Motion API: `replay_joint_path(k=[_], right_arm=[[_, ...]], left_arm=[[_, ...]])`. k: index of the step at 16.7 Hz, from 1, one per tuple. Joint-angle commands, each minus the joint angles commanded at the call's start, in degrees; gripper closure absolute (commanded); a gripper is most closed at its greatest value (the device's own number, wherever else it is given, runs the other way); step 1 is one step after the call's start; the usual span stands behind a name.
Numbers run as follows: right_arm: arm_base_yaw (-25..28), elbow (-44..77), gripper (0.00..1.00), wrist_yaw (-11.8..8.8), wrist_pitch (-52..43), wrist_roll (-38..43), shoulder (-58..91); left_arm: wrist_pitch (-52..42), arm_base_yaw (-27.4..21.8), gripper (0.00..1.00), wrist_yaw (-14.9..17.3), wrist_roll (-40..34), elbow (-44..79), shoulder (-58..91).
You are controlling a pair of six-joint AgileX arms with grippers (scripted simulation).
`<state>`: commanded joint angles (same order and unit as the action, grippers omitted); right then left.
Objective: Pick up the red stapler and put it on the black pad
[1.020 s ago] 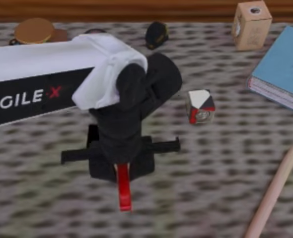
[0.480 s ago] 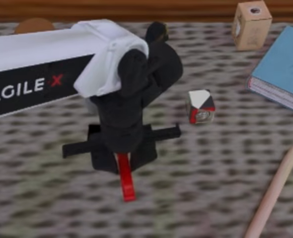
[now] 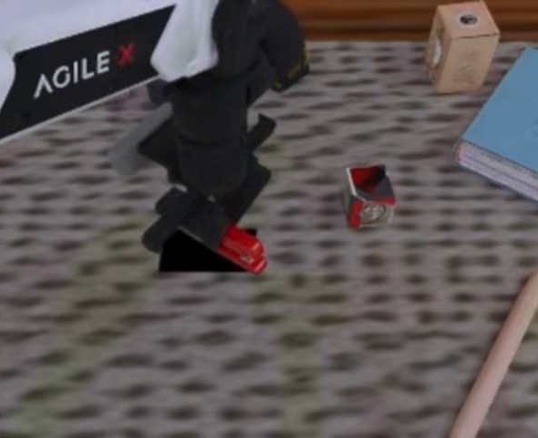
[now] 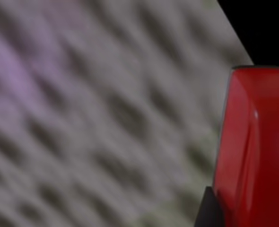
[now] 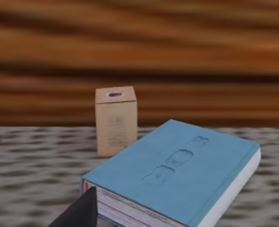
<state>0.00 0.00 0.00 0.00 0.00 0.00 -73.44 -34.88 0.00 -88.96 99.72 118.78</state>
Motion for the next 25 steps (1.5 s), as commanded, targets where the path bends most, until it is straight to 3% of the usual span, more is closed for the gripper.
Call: replay_joint_path(k=[4, 8, 15, 25], right_arm=[[0.0, 0.0, 0.00, 0.0, 0.0, 0.0, 0.0], [0.0, 0.0, 0.00, 0.0, 0.0, 0.0, 0.0], [0.0, 0.0, 0.00, 0.0, 0.0, 0.0, 0.0], [0.0, 0.0, 0.00, 0.0, 0.0, 0.0, 0.0]], left_arm=[[-3.6, 5.2, 1.00, 0.2, -17.8, 9.7, 5.9], [-5.1, 8.6, 1.00, 0.4, -26.2, 15.2, 8.5], [-4.1, 8.7, 1.00, 0.4, -26.8, 14.6, 8.6], [15.2, 8.6, 1.00, 0.4, -27.2, -0.9, 12.5]])
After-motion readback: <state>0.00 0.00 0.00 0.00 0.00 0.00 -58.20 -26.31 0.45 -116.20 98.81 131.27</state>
